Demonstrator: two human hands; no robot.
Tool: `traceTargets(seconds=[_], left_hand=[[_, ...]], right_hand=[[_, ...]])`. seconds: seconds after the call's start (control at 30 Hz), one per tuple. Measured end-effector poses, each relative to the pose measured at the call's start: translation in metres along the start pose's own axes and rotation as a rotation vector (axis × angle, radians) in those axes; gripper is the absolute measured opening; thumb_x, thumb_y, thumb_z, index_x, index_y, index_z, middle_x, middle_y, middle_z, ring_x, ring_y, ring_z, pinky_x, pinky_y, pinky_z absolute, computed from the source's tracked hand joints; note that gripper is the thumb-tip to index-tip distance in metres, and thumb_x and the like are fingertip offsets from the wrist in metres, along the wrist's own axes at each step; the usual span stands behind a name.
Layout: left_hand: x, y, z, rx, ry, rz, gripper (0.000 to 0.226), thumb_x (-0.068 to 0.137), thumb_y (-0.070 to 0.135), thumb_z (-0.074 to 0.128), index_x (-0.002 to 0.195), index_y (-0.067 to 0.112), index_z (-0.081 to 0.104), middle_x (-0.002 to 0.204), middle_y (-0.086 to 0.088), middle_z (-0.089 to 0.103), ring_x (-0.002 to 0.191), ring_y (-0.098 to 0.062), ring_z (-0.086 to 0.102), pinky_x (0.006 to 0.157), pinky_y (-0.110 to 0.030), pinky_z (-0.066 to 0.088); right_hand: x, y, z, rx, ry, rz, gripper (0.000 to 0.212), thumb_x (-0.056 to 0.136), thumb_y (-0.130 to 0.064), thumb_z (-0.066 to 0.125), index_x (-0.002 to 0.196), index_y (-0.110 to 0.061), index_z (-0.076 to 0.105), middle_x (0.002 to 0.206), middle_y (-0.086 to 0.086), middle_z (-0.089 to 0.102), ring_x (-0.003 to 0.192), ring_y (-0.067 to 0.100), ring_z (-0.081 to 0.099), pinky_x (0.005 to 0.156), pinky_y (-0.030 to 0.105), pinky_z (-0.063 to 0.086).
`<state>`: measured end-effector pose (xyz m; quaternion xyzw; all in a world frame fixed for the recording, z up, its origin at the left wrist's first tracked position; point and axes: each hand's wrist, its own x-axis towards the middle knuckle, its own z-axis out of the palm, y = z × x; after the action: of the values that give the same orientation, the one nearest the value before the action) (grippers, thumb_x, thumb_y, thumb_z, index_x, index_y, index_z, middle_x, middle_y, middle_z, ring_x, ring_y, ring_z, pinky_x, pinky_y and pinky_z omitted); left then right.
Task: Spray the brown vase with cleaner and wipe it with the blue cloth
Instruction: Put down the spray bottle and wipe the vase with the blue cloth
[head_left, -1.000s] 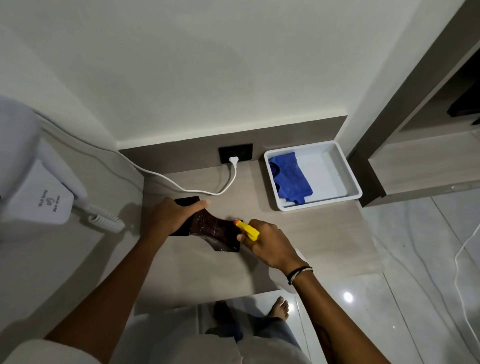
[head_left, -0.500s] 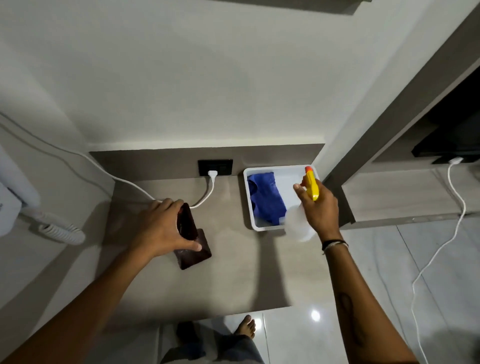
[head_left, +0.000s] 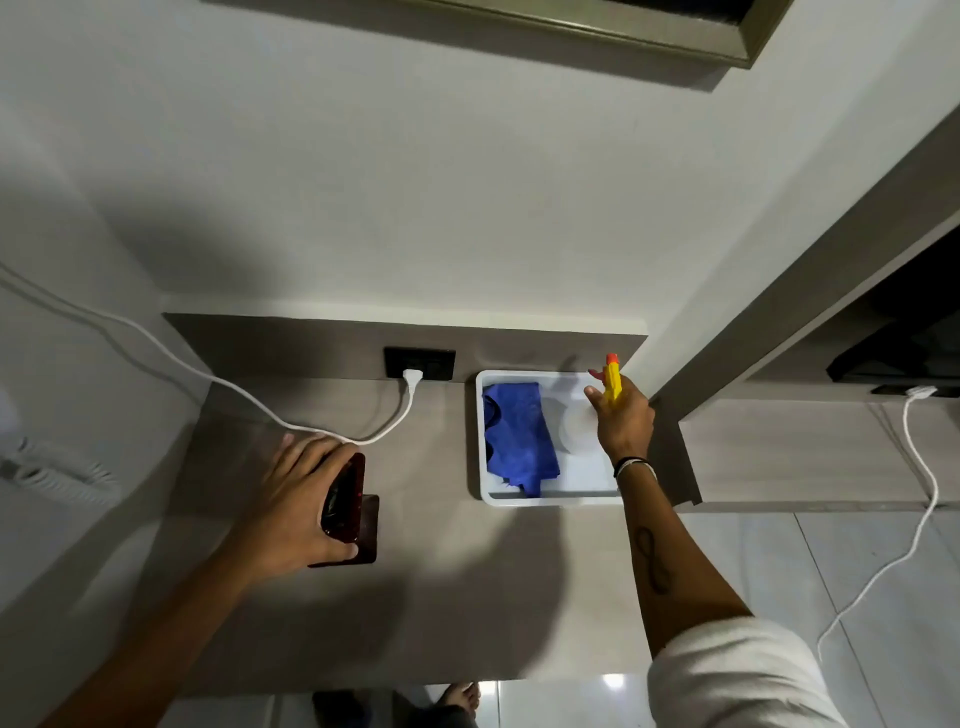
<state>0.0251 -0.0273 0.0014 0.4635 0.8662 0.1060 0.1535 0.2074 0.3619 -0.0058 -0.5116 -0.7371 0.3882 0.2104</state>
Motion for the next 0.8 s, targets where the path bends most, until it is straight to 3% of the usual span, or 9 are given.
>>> traceTargets(seconds=[0.2, 0.4, 0.47, 0.53, 0.57, 0.67, 0.73, 0.8], left_hand=[[-0.003, 0.006, 0.000, 0.006, -0.001, -0.018, 0.124, 0.044, 0.071, 0.084, 0.149, 0.014, 0.052, 0.147, -0.008, 0.054, 0.144, -0.036, 0.043, 0.126, -0.037, 0.002], [-0.005, 0.009, -0.001, -0.007, -0.001, -0.033, 0.123, 0.047, 0.073, 0.082, 0.149, 0.015, 0.050, 0.147, -0.007, 0.053, 0.144, -0.036, 0.042, 0.125, -0.028, -0.009], [-0.006, 0.009, -0.001, -0.002, 0.018, -0.033, 0.123, 0.048, 0.073, 0.083, 0.151, 0.016, 0.047, 0.150, -0.006, 0.050, 0.148, -0.034, 0.037, 0.127, -0.033, -0.007], [-0.006, 0.008, 0.001, 0.009, 0.023, -0.028, 0.123, 0.050, 0.072, 0.084, 0.153, 0.016, 0.045, 0.153, -0.006, 0.048, 0.152, -0.033, 0.032, 0.130, -0.044, 0.001], [-0.007, 0.008, 0.002, 0.017, 0.027, -0.022, 0.124, 0.051, 0.072, 0.084, 0.154, 0.016, 0.044, 0.154, -0.006, 0.047, 0.154, -0.033, 0.030, 0.131, -0.048, 0.005], [-0.009, 0.009, 0.004, 0.054, 0.018, -0.001, 0.126, 0.058, 0.078, 0.081, 0.158, 0.013, 0.039, 0.165, -0.007, 0.038, 0.162, -0.031, 0.016, 0.131, -0.054, 0.008], [-0.010, 0.009, 0.004, 0.062, 0.024, 0.012, 0.128, 0.064, 0.087, 0.071, 0.161, 0.012, 0.035, 0.171, -0.008, 0.030, 0.164, -0.029, 0.005, 0.131, -0.056, 0.007], [-0.011, 0.009, 0.001, 0.052, 0.035, 0.030, 0.129, 0.068, 0.093, 0.064, 0.163, 0.011, 0.033, 0.174, -0.007, 0.025, 0.164, -0.026, -0.001, 0.132, -0.053, 0.002]], right_hand=[[0.012, 0.006, 0.006, -0.057, 0.026, 0.094, 0.045, 0.104, -0.032, 0.067, 0.138, -0.004, 0.062, 0.130, 0.023, 0.073, 0.116, 0.043, 0.071, 0.102, 0.046, 0.058], [0.010, 0.012, 0.008, -0.063, 0.021, 0.072, 0.055, 0.102, -0.034, 0.070, 0.148, -0.009, 0.054, 0.140, 0.019, 0.068, 0.125, 0.042, 0.068, 0.108, 0.050, 0.055], [-0.003, 0.014, 0.012, -0.209, 0.165, 0.000, 0.063, 0.102, -0.039, 0.069, 0.154, -0.012, 0.047, 0.152, 0.017, 0.059, 0.140, 0.041, 0.057, 0.116, 0.052, 0.049], [-0.021, 0.015, 0.020, -0.358, 0.328, -0.218, 0.061, 0.103, -0.037, 0.063, 0.156, -0.014, 0.044, 0.162, 0.013, 0.048, 0.152, 0.037, 0.044, 0.124, 0.049, 0.039], [-0.029, 0.016, 0.028, -0.372, 0.333, -0.355, 0.059, 0.103, -0.034, 0.061, 0.155, -0.014, 0.044, 0.163, 0.013, 0.047, 0.153, 0.035, 0.042, 0.126, 0.047, 0.037], [-0.047, 0.021, 0.060, -0.483, 0.019, -0.615, 0.059, 0.105, -0.028, 0.060, 0.158, -0.009, 0.044, 0.167, 0.017, 0.044, 0.157, 0.038, 0.039, 0.130, 0.048, 0.035], [-0.048, 0.026, 0.081, -0.648, -0.280, -0.619, 0.067, 0.109, -0.027, 0.056, 0.167, -0.005, 0.030, 0.176, 0.020, 0.024, 0.165, 0.040, 0.020, 0.135, 0.049, 0.025], [-0.045, 0.033, 0.095, -0.780, -0.471, -0.546, 0.074, 0.112, -0.029, 0.049, 0.169, -0.002, 0.011, 0.179, 0.021, 0.003, 0.168, 0.039, 0.003, 0.137, 0.047, 0.013]])
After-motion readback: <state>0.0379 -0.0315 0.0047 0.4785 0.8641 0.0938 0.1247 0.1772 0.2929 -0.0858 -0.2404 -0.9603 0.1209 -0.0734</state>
